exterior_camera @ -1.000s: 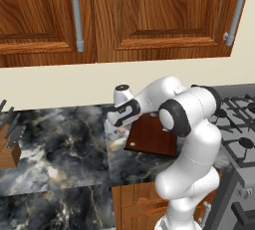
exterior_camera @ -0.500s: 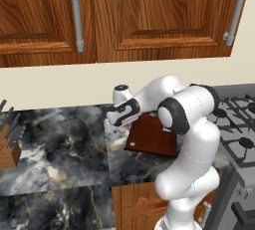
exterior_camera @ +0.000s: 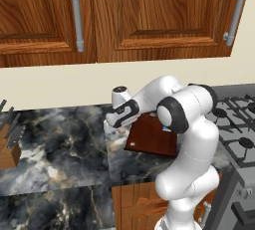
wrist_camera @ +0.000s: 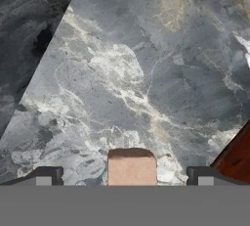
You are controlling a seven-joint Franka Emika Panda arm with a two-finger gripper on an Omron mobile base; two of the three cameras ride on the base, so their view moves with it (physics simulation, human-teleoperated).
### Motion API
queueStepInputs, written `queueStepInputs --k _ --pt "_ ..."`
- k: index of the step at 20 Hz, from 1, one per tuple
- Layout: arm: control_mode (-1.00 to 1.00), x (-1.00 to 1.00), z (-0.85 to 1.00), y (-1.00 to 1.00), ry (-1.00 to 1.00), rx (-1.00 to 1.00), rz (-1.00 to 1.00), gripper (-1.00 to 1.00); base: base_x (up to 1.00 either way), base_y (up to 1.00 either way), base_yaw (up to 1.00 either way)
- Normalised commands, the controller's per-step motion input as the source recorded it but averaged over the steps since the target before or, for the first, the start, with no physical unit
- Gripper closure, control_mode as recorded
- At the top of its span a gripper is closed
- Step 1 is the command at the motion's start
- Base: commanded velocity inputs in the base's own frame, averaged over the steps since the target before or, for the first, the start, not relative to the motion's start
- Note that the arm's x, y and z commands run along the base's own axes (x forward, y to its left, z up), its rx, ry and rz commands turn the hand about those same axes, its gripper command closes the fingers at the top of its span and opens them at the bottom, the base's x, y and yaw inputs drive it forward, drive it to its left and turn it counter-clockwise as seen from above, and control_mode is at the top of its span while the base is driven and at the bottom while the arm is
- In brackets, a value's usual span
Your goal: Take out the milk from the fridge and place it on the tray on the counter. Then take the sugar cube near the tray and place it in the tray.
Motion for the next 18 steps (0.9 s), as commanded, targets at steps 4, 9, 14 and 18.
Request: queueStepInputs --k 4,9,14,18 --pt "-1.0 0.01 -0.1 0.0 0.0 0.0 -0.01 -1.0 0.0 0.0 0.0" --pt "-1.0 0.01 -0.17 0.0 0.0 0.0 0.0 -1.0 0.0 0.0 0.0" --pt "-1.0 0.0 -0.26 0.14 0.01 0.01 -0.02 1.0 0.0 0.0 0.0" --pt "-1.0 -0.01 -0.19 0.06 0.0 0.0 -0.03 1.0 0.0 0.0 0.0"
